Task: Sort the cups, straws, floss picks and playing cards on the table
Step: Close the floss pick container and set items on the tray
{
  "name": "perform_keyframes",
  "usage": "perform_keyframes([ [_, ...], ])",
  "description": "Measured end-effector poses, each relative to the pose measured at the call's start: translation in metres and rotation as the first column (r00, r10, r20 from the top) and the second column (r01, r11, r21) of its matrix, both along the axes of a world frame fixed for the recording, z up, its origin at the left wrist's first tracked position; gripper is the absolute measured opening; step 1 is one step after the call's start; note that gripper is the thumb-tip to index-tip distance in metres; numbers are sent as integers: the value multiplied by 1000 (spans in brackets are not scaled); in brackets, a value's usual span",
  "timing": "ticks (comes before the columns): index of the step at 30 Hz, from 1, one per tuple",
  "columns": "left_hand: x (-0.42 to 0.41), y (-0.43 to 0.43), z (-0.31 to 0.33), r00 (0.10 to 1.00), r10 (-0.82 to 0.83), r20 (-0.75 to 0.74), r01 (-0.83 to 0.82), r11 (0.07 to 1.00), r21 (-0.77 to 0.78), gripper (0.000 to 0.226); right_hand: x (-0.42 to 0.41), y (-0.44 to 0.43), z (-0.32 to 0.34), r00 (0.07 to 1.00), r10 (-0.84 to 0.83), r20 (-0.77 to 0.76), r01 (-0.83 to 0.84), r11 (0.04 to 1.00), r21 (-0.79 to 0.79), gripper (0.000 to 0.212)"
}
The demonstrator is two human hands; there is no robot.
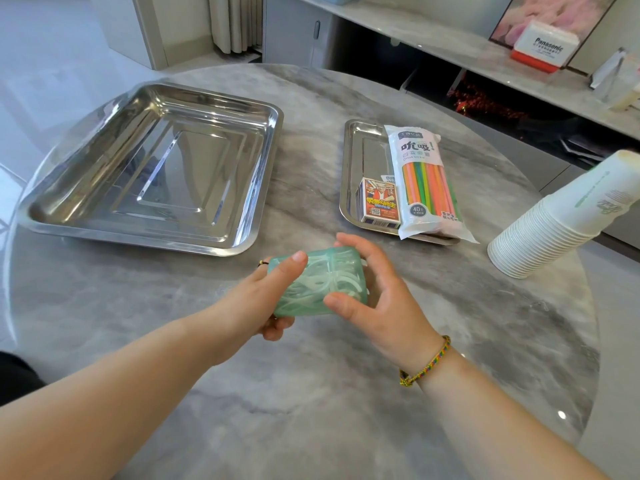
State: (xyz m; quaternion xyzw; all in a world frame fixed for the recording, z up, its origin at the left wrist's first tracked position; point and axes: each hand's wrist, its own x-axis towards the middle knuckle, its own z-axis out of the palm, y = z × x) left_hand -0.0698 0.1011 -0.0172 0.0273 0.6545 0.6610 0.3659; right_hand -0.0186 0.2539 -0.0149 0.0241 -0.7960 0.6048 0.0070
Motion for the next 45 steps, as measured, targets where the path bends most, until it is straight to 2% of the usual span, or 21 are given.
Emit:
perform_keyframes([
  [5,4,3,-2,993,75,-91,-74,997,17,47,1,-6,-4,999,-39,-29,38,999,-11,50],
  [8,8,4,-2,978,95,-184,-88,995,49,38,4,-12,-5,993,-94,-71,89,994,-70,42],
  [12,14,5,-4,940,92,-329,-66,994,91,33,6,-18,-5,990,-140,-4,137,978,-158,42],
  [13,15,4,-5,919,83,-385,-56,995,81,39,6,-19,-5,987,-158,27,160,971,-175,42],
  [16,15,0,-9,826,52,-561,-62,998,2,76,5,-22,-4,976,-207,66,215,966,-145,42],
  [18,14,-1,-11,797,27,-604,-64,997,-40,83,6,-21,-1,970,-227,88,237,964,-122,36],
  [20,14,-4,-12,781,-6,-625,-68,993,-95,85,5,-20,3,959,-226,173,249,961,-125,27],
  [22,14,-6,-14,768,-48,-639,-76,983,-165,86,4,-18,4,941,-198,275,243,960,-139,26],
  [25,11,-2,-15,815,-47,-577,-20,994,-109,85,1,-18,6,925,-194,328,257,952,-163,28],
  [26,10,1,-14,872,-16,-488,0,999,-34,80,1,-17,6,933,-220,286,265,956,-127,27],
  [28,8,5,-5,987,3,-162,19,991,132,58,3,-15,4,965,-240,108,238,971,34,31],
  [29,6,7,-3,1000,-21,-22,25,985,168,55,4,-14,3,975,-222,20,218,969,118,33],
  [30,6,7,-3,998,-31,53,21,985,169,53,5,-14,1,978,-208,-33,210,961,178,34],
  [32,8,8,-9,998,40,40,-45,990,131,48,7,-17,-1,974,-220,-55,227,956,184,33],
  [34,12,8,-15,985,138,-107,-123,983,136,48,6,-21,-4,967,-253,0,251,958,139,32],
  [36,16,6,-17,941,176,-288,-136,979,153,55,3,-22,0,955,-269,124,264,963,49,31],
  [39,15,3,-21,853,83,-516,-80,996,30,68,1,-19,8,897,-219,383,283,952,-120,22],
  [41,13,5,-22,882,44,-468,-33,999,31,63,1,-15,10,890,-239,388,295,951,-89,26],
  [43,8,9,-17,976,29,-215,2,989,145,49,2,-13,7,935,-292,200,286,956,60,37],
  [44,7,11,-13,998,19,-51,-8,977,211,45,2,-13,6,954,-285,93,268,950,159,38],
  [45,6,12,-12,999,15,45,-26,968,248,47,3,-13,4,965,-260,18,248,938,240,36],
])
